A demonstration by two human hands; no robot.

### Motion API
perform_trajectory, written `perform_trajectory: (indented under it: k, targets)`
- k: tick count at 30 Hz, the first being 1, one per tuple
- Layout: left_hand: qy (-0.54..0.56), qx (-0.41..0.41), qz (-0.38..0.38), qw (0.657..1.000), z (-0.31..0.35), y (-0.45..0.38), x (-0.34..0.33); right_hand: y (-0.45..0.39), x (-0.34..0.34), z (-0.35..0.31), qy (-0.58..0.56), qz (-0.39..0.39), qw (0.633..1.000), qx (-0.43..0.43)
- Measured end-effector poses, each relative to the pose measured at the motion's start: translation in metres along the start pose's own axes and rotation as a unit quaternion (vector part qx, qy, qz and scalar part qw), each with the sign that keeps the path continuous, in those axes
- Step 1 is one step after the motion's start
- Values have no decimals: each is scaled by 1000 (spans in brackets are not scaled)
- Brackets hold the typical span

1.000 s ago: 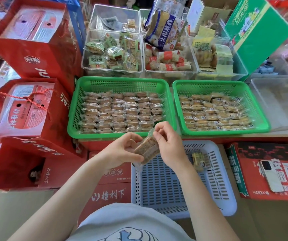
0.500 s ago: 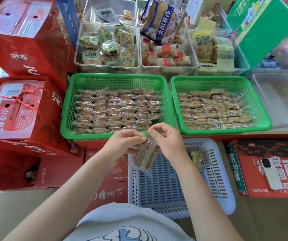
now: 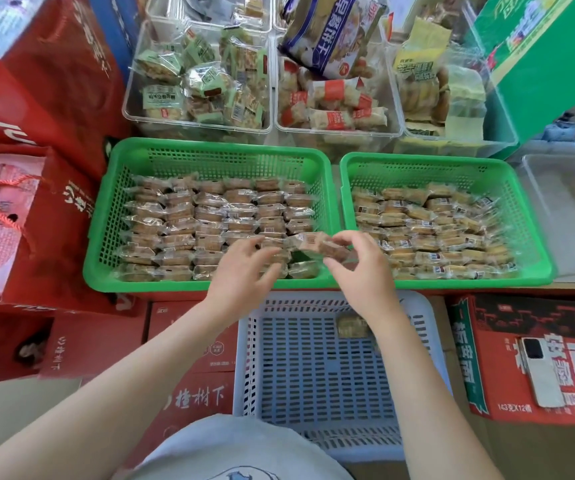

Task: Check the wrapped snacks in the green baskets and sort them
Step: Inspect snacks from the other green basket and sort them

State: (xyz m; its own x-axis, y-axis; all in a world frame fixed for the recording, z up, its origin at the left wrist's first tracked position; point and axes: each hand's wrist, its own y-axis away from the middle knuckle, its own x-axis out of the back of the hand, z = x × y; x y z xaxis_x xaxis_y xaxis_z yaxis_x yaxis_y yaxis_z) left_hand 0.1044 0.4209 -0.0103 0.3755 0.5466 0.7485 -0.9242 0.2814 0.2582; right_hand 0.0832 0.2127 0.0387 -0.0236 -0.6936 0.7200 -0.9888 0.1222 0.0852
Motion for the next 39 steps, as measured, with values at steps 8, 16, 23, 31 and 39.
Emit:
perform_trajectory:
  k: [8,16,23,31,39]
  targets:
    - [-241,-77,-112,961,-20,-54,-32,-40,-17,22,125,-87,984,95]
    - [-216,-5,-132,967,-27,-70,-30,-58,-39,26,191,-145,965,109]
    - [-197,-11,-119,973,-30,-69,-33,-67,-62,32,261,-162,944,119]
    - [-199,-117,-68,970,-31,-50,-33,-78,-78,43,377,-107,909,142]
    - [-198,-86,-139,966,-31,-54,-36,-102,-65,38,339,-100,926,130]
